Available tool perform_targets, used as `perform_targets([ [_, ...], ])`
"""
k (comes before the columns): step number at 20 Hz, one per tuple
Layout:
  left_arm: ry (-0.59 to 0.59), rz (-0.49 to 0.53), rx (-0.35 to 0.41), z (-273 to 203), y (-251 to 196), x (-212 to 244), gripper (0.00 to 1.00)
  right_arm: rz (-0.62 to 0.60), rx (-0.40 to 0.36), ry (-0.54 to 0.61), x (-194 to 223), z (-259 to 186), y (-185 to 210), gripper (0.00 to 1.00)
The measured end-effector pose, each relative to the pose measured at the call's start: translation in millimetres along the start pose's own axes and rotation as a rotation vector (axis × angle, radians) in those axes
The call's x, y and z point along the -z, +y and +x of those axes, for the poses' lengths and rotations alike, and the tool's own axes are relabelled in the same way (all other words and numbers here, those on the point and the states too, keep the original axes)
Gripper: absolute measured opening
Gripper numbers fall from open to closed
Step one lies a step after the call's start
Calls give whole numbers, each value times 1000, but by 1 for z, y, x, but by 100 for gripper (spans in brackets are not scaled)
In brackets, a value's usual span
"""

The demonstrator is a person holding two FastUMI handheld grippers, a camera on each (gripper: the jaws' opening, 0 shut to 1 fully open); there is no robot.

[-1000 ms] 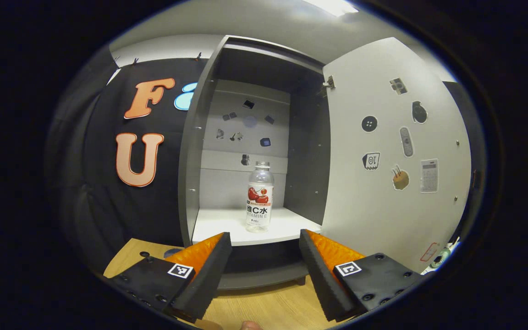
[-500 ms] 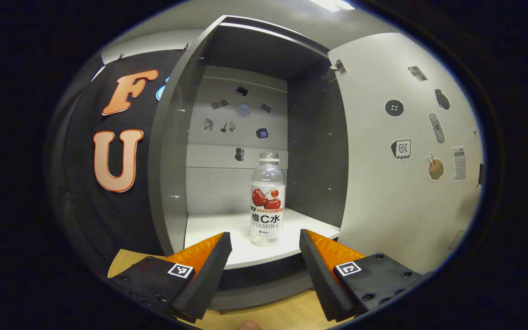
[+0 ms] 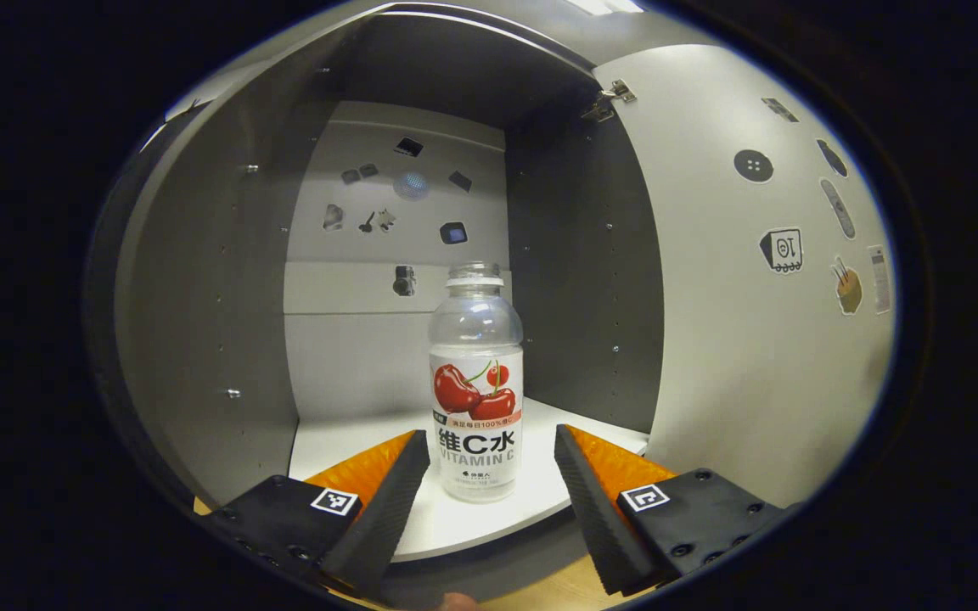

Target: Open the cabinet door with the right hand, grasp the bottle in the cabinet with the left hand and place it on the coaster, then close the cabinet door with the right hand.

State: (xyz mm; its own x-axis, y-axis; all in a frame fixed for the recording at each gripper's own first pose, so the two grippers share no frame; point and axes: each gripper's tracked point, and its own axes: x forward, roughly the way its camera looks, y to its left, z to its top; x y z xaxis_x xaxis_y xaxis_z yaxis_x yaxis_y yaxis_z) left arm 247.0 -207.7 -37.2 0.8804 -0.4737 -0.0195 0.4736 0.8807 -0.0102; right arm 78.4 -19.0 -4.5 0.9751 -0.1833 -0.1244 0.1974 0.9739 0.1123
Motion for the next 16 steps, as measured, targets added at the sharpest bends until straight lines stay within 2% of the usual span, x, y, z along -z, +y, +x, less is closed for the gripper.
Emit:
perform_targets([
  [2,4,2,1,11,2,4,96,7,12,12,9,11,7,93],
  [3,4,7,-2,16,4,5,96,13,16,18,10,14,8,97],
  [5,3,15,-12,26,10,5,96,25,24,36,15,16,9,93],
  [6,3,14,-16,31,13,4,96,31,25,43,17,17,9,97],
  [8,1,1,-10,38,14,2,96,45,22,60,21,22,12,93],
  [16,-11,3,11,57,9,-4,95,65,36,96,33,31,14,93],
])
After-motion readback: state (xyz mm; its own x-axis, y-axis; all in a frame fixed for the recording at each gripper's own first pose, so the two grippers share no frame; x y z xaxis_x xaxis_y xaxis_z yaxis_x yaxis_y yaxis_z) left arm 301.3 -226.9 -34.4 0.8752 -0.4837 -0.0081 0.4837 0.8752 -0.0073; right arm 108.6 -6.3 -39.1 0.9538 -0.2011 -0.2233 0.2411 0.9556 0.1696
